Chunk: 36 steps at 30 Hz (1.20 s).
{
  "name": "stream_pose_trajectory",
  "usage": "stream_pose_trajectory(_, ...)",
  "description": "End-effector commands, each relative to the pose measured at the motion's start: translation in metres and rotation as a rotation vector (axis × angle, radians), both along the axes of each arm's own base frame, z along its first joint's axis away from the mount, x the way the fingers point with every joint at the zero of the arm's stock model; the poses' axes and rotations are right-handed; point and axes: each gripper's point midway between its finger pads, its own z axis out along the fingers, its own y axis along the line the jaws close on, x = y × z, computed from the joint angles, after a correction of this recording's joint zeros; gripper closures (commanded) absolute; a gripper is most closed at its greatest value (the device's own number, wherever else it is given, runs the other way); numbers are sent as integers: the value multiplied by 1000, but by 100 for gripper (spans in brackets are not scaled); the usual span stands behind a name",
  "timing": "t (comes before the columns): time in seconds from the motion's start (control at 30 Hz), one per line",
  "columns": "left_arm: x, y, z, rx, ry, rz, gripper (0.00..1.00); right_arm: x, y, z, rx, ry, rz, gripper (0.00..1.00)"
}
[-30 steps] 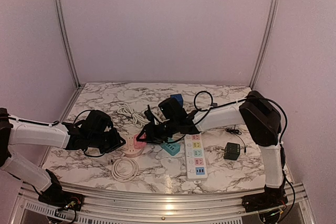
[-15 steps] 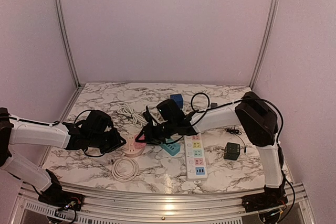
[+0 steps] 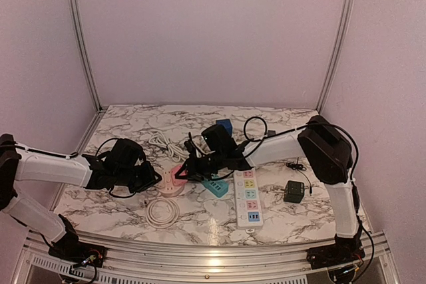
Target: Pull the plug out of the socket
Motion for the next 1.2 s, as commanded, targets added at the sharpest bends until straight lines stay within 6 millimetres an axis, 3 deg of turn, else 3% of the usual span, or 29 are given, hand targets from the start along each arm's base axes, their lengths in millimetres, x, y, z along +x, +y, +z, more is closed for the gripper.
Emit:
stream_pose_trajectory(0.0,-20,18,-42,141,108,-27,100,-9,13,14,88,-31,79,96)
stream_pose_trajectory(0.3,-33,32,-63,220,174,-38,100,-12,21,32,162,-34,129,99)
stream_pose_trajectory(1.17,-43,48,-80,295,245,-45,100,-23,26,85,311,-60,205,100)
